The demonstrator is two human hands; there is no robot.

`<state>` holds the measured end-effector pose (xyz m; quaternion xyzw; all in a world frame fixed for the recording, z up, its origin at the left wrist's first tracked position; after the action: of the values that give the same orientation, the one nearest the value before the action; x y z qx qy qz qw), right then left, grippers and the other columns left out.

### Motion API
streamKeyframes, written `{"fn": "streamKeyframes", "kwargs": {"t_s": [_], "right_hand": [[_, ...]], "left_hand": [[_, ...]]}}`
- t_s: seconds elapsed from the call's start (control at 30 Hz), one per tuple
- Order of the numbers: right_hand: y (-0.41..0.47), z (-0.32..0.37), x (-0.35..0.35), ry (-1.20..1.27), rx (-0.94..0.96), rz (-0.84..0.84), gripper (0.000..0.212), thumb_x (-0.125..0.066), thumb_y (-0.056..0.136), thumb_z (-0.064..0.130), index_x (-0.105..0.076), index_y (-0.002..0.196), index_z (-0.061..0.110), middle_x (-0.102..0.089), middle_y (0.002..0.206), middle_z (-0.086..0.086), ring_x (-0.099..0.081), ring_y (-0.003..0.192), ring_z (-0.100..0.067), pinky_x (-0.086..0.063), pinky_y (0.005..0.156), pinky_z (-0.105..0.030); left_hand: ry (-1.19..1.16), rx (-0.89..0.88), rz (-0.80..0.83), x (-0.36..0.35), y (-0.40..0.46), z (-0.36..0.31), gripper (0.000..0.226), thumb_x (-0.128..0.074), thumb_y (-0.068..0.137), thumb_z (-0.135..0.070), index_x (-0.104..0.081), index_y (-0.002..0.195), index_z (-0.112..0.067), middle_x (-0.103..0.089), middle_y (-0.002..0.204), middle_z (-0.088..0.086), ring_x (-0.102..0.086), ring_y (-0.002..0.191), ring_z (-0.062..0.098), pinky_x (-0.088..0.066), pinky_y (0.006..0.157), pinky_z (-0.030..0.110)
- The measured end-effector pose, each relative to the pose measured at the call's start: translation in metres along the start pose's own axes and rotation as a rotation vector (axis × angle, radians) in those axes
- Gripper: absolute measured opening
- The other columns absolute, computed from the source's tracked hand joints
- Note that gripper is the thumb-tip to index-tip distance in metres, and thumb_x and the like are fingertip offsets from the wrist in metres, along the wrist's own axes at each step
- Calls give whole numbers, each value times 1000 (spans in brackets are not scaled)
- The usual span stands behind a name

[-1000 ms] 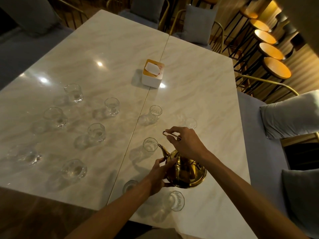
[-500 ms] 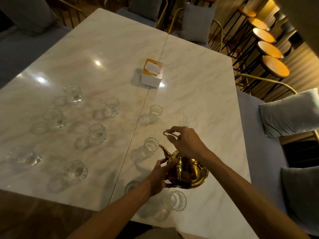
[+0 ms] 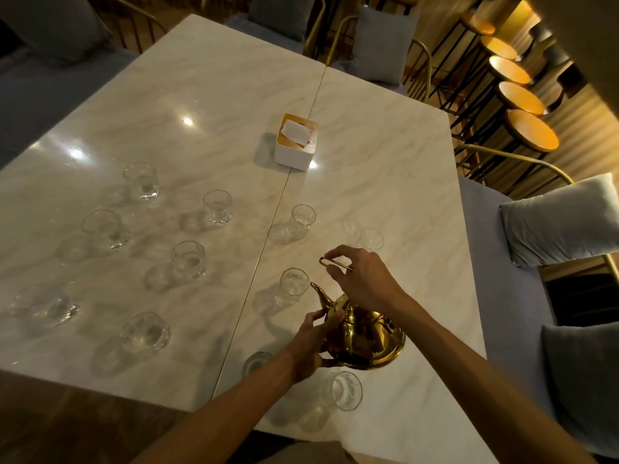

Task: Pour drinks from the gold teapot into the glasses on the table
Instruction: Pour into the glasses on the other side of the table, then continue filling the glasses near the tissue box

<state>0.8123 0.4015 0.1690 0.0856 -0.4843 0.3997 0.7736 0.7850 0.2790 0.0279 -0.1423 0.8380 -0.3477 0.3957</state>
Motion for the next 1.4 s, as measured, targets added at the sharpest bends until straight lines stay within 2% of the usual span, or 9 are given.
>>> {"fn": "streamKeyframes", "kwargs": {"t_s": [0.37,0.5,0.77,1.0,1.1,1.2,1.27,1.4], "right_hand": [[-3,2,-2,-15,-13,-11,30,-62,99,28,-62,128,19,-74,106,-8,-68,74,-15,-40,54,-15],[-4,3,-2,-18,-29,-10,27,-63,99,28,-61,124,17,-65,86,1,-60,62,-7,-35,51,-15],[-7,7,-1,-22,-53,-16,24,-63,98,29,-61,115,13,-63,83,1,-59,61,-9,-35,51,-18],[-11,8,-5,-14,-67,-44,25,-64,98,32,-63,113,12,-72,96,-6,-65,71,-14,-40,54,-19],[-15,8,-4,5,-90,-58,25,-64,98,31,-63,114,12,-67,85,-1,-62,62,-12,-40,52,-19],[-22,5,-5,47,-114,-92,24,-66,96,32,-63,112,14,-73,89,-5,-66,62,-14,-47,54,-21],[-26,2,-5,74,-125,-117,25,-66,95,33,-63,110,14,-74,86,-4,-62,54,-10,-43,50,-19],[-35,-1,-4,113,-150,-159,23,-67,95,34,-63,107,14,-69,76,2,-55,46,-4,-38,47,-12]], "left_hand": [[18,-2,-3,3,0,0,74,-72,85,-46,-32,145,-28,-58,115,0,-58,109,30,-48,101,59],[14,6,9,3,-2,0,77,-73,83,-46,-32,145,-28,-57,117,1,-57,112,32,-48,101,59],[23,8,6,3,-4,0,76,-73,83,-47,-34,145,-28,-58,117,1,-58,110,30,-50,99,57],[34,18,-4,4,-6,0,70,-71,86,-45,-35,144,-28,-58,115,0,-59,107,29,-51,98,57],[60,22,-6,4,-9,-2,74,-71,85,-46,-32,145,-29,-59,111,-2,-59,102,26,-54,90,51],[81,19,-12,2,-13,-5,87,-75,75,-49,-29,146,-31,-58,109,-3,-58,100,24,-55,79,44],[96,15,-17,1,-15,-7,93,-77,70,-50,-27,146,-32,-56,114,-1,-57,101,24,-55,76,42],[119,4,-30,1,-17,-6,84,-77,80,-44,-25,145,-33,-56,112,0,-57,97,20,-54,74,41]]}}
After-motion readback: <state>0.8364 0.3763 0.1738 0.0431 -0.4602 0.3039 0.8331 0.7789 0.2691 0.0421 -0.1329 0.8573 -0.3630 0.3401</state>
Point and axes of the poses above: each hand's wrist, its own y-axis towards the middle knuckle, its own x-axis out of the back of the hand, z = x × y, the point moved 1 cm from there along y, towards the middle knuckle
